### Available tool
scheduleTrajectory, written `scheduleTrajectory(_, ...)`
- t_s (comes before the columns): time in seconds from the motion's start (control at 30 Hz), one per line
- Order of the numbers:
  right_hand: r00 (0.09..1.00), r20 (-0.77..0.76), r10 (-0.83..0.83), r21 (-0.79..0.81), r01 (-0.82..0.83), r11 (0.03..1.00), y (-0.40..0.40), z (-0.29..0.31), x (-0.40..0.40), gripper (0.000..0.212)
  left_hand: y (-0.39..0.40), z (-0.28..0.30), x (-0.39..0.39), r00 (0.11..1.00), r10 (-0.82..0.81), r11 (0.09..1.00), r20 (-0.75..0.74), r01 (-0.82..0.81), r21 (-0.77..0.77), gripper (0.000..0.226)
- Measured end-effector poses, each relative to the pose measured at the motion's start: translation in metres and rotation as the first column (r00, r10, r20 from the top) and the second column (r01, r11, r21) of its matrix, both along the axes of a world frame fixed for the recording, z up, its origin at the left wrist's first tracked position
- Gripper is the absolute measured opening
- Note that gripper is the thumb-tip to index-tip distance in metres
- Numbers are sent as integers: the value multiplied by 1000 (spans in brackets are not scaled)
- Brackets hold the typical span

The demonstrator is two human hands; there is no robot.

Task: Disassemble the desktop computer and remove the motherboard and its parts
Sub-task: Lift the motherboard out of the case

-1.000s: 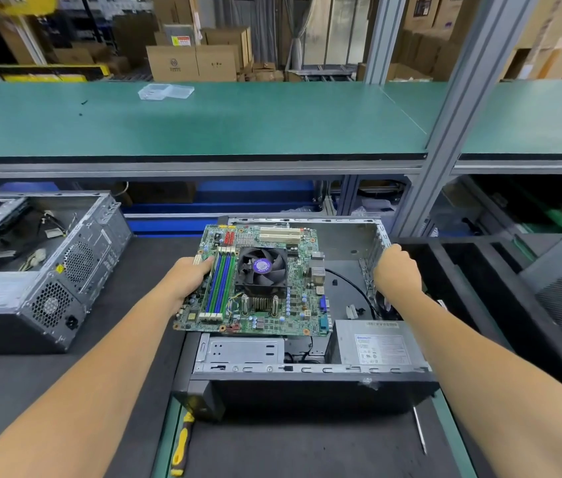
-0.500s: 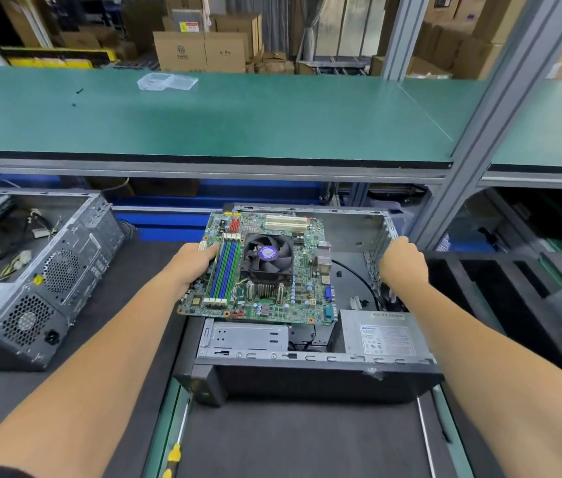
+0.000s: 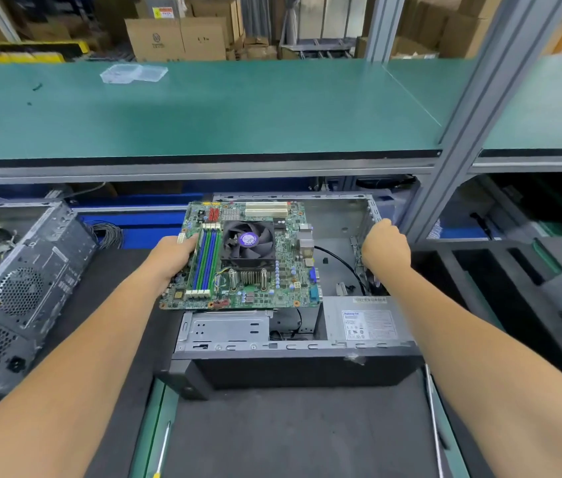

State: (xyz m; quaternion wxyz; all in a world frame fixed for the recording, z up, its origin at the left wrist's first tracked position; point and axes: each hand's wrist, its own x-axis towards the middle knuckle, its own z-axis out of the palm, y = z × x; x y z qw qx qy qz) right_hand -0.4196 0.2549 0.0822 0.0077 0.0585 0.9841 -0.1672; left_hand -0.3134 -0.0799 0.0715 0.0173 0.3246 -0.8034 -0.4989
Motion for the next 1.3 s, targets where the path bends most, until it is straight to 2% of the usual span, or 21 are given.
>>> scheduleTrajectory(0.07,1000,-4,-1,0,1,1000,1,-1,0,24,4,-1,0,1000,13,1000,-15,-13,9,27)
scheduleTrajectory(0.33,1000,7,-18,-28,18,999,1,1,6,24,6,3,5,1000,-11,1000,-21,10,-24,32)
scheduleTrajectory(0.4,999,22,-39,29,39,999,-1,5,11,34,7,4,6,1000,-8,1000,-18,7,-28,32)
scheduleTrajectory(0.47,997,-70,-35,147,45,988,-9,15,16,47,7,4,6,1000,-8,1000,-10,8,-24,32)
scheduleTrajectory(0.5,987,-155,31,160,-6,987,-18,24,19,52,6,4,6,1000,-9,1000,-2,9,-23,31)
scheduleTrajectory(0.57,930,-218,294,-15,-305,952,-44,47,26,65,7,6,7,1000,-3,999,30,4,-40,30)
scheduleTrajectory(0.63,777,-105,621,-197,-628,753,-78,70,39,88,7,9,10,1000,4,999,14,-3,-40,43)
scheduleTrajectory(0.7,594,51,803,-153,-790,594,-108,79,56,108,6,13,14,999,22,1000,-27,-23,-6,59)
scheduleTrajectory(0.73,540,103,835,-112,-828,549,-118,79,62,111,6,16,17,999,31,1000,-41,-31,1,63)
scheduleTrajectory(0.83,500,143,854,-122,-848,516,-135,76,66,102,10,27,30,997,8,999,-76,-11,-35,62)
scheduleTrajectory(0.97,530,169,831,-163,-817,554,-141,82,65,97,16,40,49,988,-79,992,-131,65,-108,51)
scheduleTrajectory(1.13,547,297,782,-75,-804,591,-144,92,60,86,23,59,59,951,-235,952,-199,183,-247,40)
scheduleTrajectory(1.23,573,227,787,-73,-796,601,-143,93,61,70,36,70,59,901,-379,894,-210,298,-335,42)
scheduleTrajectory(1.3,579,171,797,-77,-799,597,-141,95,64,64,46,75,59,876,-418,875,-241,316,-368,42)
